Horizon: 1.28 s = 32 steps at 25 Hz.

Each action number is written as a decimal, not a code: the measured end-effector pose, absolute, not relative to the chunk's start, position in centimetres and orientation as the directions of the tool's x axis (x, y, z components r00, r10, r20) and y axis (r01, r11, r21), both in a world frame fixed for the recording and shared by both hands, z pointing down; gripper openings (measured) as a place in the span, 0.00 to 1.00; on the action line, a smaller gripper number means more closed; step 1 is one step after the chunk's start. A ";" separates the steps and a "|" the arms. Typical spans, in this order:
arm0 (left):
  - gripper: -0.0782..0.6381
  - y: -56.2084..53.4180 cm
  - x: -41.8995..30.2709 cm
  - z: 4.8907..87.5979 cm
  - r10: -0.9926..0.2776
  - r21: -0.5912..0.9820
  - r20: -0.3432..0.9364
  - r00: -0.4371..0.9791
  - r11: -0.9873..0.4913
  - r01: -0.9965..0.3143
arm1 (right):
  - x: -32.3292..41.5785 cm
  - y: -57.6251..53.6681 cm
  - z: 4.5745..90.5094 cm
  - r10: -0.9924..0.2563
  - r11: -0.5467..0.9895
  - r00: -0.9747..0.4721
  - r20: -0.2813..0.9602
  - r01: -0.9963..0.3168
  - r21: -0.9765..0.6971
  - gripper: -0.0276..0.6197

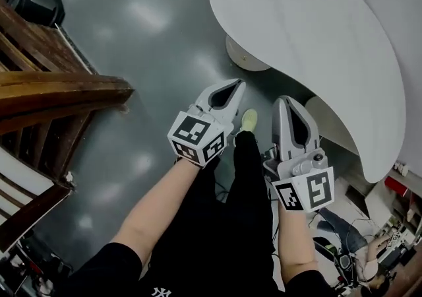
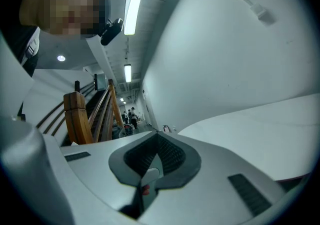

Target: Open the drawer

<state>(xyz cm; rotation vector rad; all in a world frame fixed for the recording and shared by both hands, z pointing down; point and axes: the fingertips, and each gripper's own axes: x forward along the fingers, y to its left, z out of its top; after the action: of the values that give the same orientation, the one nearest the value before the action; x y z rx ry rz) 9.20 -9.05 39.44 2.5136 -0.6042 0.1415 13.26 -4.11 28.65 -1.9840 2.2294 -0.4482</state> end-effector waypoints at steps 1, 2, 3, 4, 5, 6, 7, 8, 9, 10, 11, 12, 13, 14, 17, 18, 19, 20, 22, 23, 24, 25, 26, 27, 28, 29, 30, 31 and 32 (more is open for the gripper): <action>0.12 -10.0 9.8 41.2 -0.398 0.496 0.225 0.889 -0.739 -0.456 | 13.7 -4.9 29.8 -0.985 0.106 -0.140 0.097 -0.950 -0.295 0.07; 0.12 -10.9 10.6 43.1 -0.403 0.511 0.225 0.887 -0.726 -0.460 | 14.2 -5.7 31.0 -0.985 0.114 -0.145 0.090 -0.952 -0.285 0.07; 0.12 -11.8 11.3 45.0 -0.406 0.534 0.222 0.886 -0.710 -0.459 | 14.8 -6.5 32.2 -0.985 0.119 -0.148 0.086 -0.954 -0.274 0.07; 0.12 -12.6 12.0 47.0 -0.408 0.563 0.220 0.886 -0.689 -0.457 | 15.3 -7.1 33.3 -0.985 0.121 -0.148 0.084 -0.956 -0.266 0.07; 0.12 -13.3 12.5 49.0 -0.411 0.598 0.219 0.885 -0.660 -0.455 | 15.7 -7.6 34.5 -0.985 0.121 -0.147 0.085 -0.957 -0.263 0.07; 0.12 -14.0 12.9 51.0 -0.417 0.634 0.220 0.882 -0.626 -0.455 | 15.9 -8.1 35.7 -0.985 0.120 -0.148 0.087 -0.956 -0.267 0.07; 0.12 -14.5 13.2 52.8 -0.425 0.666 0.220 0.878 -0.592 -0.453 | 16.1 -8.5 37.0 -0.984 0.120 -0.150 0.091 -0.954 -0.274 0.07; 0.12 -15.0 13.6 54.4 -0.430 0.692 0.217 0.876 -0.566 -0.449 | 16.3 -8.8 38.2 -0.984 0.120 -0.152 0.096 -0.952 -0.280 0.07; 0.12 -15.4 14.1 55.7 -0.432 0.711 0.211 0.877 -0.548 -0.441 | 16.4 -9.1 39.3 -0.983 0.119 -0.153 0.100 -0.951 -0.285 0.07; 0.12 -15.7 14.6 56.8 -0.430 0.727 0.203 0.880 -0.536 -0.429 | 16.6 -9.2 40.3 -0.983 0.118 -0.154 0.103 -0.950 -0.289 0.07; 0.12 -16.0 15.2 57.8 -0.425 0.741 0.195 0.884 -0.527 -0.417 | 16.8 -9.3 41.2 -0.983 0.117 -0.154 0.105 -0.949 -0.294 0.07; 0.12 -16.2 15.8 58.7 -0.421 0.754 0.186 0.888 -0.518 -0.404 | 17.0 -9.3 41.8 -0.982 0.117 -0.154 0.105 -0.947 -0.299 0.07; 0.12 -16.5 16.3 59.5 -0.421 0.766 0.178 0.890 -0.508 -0.393 | 17.1 -9.3 42.4 -0.982 0.118 -0.156 0.105 -0.945 -0.304 0.07; 0.13 -16.8 16.7 60.2 -0.423 0.778 0.170 0.890 -0.496 -0.385 | 17.3 -9.3 42.8 -0.982 0.120 -0.159 0.104 -0.944 -0.309 0.07; 0.19 -17.9 17.6 62.4 -0.438 0.821 0.146 0.887 -0.447 -0.356 | 17.5 -9.6 44.2 -0.980 0.129 -0.171 0.104 -0.938 -0.323 0.07; 0.21 -18.3 17.9 63.2 -0.441 0.833 0.141 0.886 -0.431 -0.347 | 17.6 -9.9 44.6 -0.979 0.130 -0.172 0.105 -0.937 -0.324 0.07; 0.22 -18.7 18.1 63.9 -0.444 0.842 0.137 0.885 -0.418 -0.340 | 17.5 -10.2 45.0 -0.979 0.131 -0.173 0.107 -0.938 -0.322 0.07; 0.23 -19.2 18.3 64.5 -0.446 0.852 0.134 0.885 -0.405 -0.333 | 17.5 -10.5 45.3 -0.979 0.133 -0.175 0.108 -0.939 -0.317 0.07; 0.24 -19.8 18.7 65.5 -0.449 0.869 0.126 0.884 -0.380 -0.317 | 17.3 -11.0 45.8 -0.978 0.139 -0.180 0.109 -0.942 -0.306 0.07; 0.25 -20.1 19.0 65.9 -0.451 0.876 0.122 0.884 -0.369 -0.309 | 17.3 -11.1 46.0 -0.977 0.142 -0.182 0.108 -0.943 -0.302 0.07; 0.25 -20.2 19.3 66.1 -0.453 0.883 0.117 0.884 -0.359 -0.301 | 17.3 -11.2 46.1 -0.977 0.145 -0.184 0.106 -0.943 -0.300 0.07; 0.26 -20.3 19.5 66.3 -0.456 0.889 0.113 0.883 -0.351 -0.294 | 17.3 -11.2 46.1 -0.977 0.148 -0.186 0.104 -0.943 -0.298 0.07; 0.27 -20.3 19.8 66.5 -0.459 0.894 0.109 0.882 -0.343 -0.288 | 17.3 -11.1 46.0 -0.977 0.150 -0.188 0.103 -0.943 -0.299 0.07; 0.27 -20.3 19.9 66.6 -0.462 0.898 0.106 0.881 -0.335 -0.284 | 17.3 -11.0 46.0 -0.976 0.151 -0.190 0.103 -0.941 -0.302 0.07; 0.27 -20.4 20.0 66.7 -0.465 0.903 0.103 0.879 -0.328 -0.279 | 17.2 -10.9 46.0 -0.976 0.152 -0.192 0.103 -0.940 -0.307 0.07; 0.27 -20.5 20.1 66.8 -0.467 0.907 0.101 0.879 -0.320 -0.274 | 17.2 -10.8 46.0 -0.976 0.152 -0.193 0.104 -0.939 -0.309 0.07; 0.27 -20.6 20.2 66.9 -0.469 0.911 0.098 0.878 -0.313 -0.269 | 17.1 -10.8 46.0 -0.976 0.152 -0.193 0.106 -0.939 -0.310 0.07; 0.27 -20.8 20.3 67.0 -0.470 0.914 0.096 0.878 -0.308 -0.265 | 17.2 -10.8 46.0 -0.976 0.151 -0.192 0.107 -0.939 -0.309 0.07; 0.27 -20.9 20.5 67.1 -0.470 0.916 0.094 0.878 -0.304 -0.260 | 17.3 -10.8 46.0 -0.976 0.149 -0.190 0.109 -0.940 -0.308 0.07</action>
<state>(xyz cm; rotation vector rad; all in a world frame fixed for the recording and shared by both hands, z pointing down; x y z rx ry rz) 20.46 -20.86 67.12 1.9027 -0.5401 -0.2280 17.28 -10.79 45.98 -1.9208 2.2902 -0.4704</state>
